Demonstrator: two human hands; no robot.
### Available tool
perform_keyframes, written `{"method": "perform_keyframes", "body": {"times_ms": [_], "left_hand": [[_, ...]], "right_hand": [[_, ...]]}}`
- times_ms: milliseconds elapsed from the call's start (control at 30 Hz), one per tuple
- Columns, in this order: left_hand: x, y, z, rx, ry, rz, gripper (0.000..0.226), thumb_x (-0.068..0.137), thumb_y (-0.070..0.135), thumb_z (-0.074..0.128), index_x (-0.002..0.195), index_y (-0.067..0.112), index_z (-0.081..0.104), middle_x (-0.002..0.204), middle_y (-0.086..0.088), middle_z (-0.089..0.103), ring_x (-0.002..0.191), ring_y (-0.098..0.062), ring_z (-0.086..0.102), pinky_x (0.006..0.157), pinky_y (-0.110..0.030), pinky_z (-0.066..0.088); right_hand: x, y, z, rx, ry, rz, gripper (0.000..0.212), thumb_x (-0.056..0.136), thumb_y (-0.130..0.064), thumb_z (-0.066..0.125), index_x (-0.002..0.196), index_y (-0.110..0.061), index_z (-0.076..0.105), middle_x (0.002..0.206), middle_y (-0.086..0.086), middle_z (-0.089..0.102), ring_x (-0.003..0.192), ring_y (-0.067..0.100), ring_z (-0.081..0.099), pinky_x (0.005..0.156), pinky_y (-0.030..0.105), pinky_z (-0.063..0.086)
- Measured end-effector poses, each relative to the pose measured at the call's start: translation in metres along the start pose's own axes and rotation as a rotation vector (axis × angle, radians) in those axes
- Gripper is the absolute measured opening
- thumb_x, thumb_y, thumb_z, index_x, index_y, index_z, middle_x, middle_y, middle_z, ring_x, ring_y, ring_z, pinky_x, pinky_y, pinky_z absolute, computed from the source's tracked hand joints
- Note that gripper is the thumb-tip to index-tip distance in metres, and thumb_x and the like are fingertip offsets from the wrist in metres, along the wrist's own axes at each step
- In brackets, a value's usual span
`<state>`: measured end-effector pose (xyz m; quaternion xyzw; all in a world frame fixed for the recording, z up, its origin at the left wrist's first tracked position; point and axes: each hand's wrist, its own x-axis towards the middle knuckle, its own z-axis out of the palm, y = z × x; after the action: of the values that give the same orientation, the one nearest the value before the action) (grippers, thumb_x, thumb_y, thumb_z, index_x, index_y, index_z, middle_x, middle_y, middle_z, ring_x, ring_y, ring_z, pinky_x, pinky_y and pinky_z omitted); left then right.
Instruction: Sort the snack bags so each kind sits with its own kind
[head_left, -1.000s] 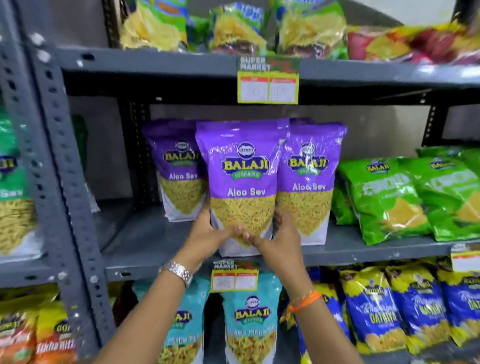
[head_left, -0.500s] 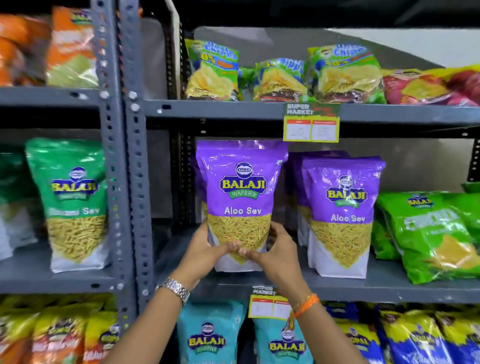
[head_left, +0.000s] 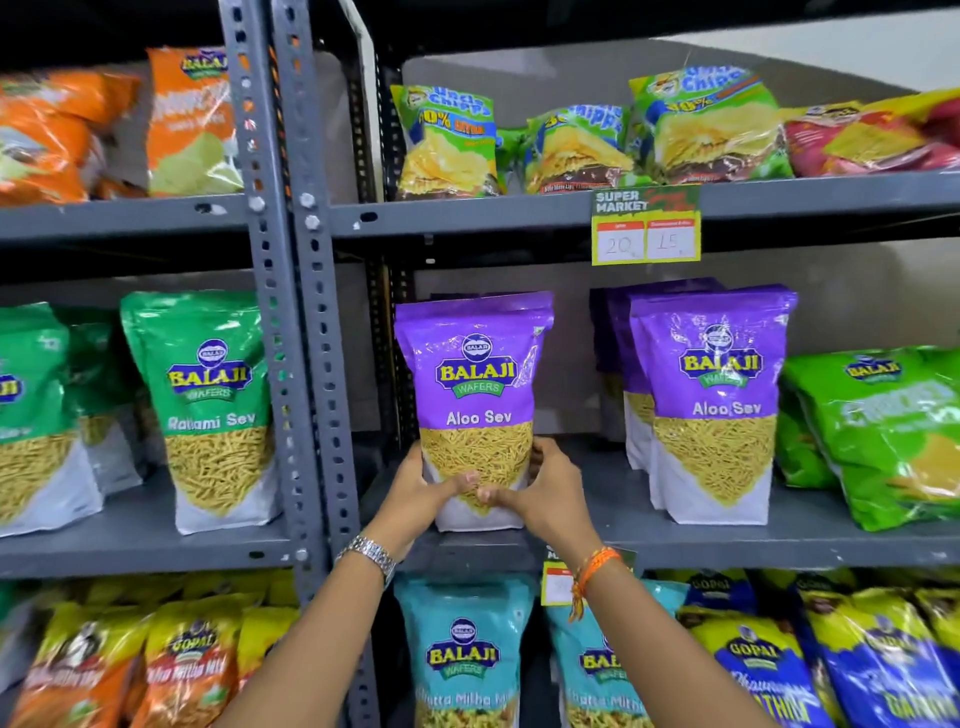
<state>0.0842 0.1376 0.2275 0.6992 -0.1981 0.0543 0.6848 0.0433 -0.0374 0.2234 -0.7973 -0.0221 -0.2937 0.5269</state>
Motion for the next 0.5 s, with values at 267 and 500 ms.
{"method": "perform_keyframes", "body": {"times_ms": [267,500], "left_hand": [[0.000,-0.004,0.000,-0.018,0.019,0.001,0.077,0.067,0.014,0.088,0.135,0.009,0.053,0.128,-0.011,0.072,0.121,-0.028,0.069,0.104,-0.044,0.055],[-0.006,0.002,-0.003,-0.038,0.056,0.013,0.098,0.054,0.024,0.098,0.138,0.013,0.049,0.134,-0.009,0.067,0.121,-0.023,0.066,0.104,-0.041,0.054]], "right_hand": [[-0.003,-0.008,-0.005,-0.069,-0.031,0.003,0.076,0.058,-0.027,0.099,0.121,-0.010,0.061,0.116,0.004,0.071,0.100,0.012,0.062,0.086,0.026,0.050],[-0.014,-0.015,-0.015,-0.120,-0.084,0.022,0.079,0.065,-0.036,0.095,0.129,-0.010,0.057,0.130,0.008,0.068,0.119,0.022,0.065,0.093,0.028,0.050]]}}
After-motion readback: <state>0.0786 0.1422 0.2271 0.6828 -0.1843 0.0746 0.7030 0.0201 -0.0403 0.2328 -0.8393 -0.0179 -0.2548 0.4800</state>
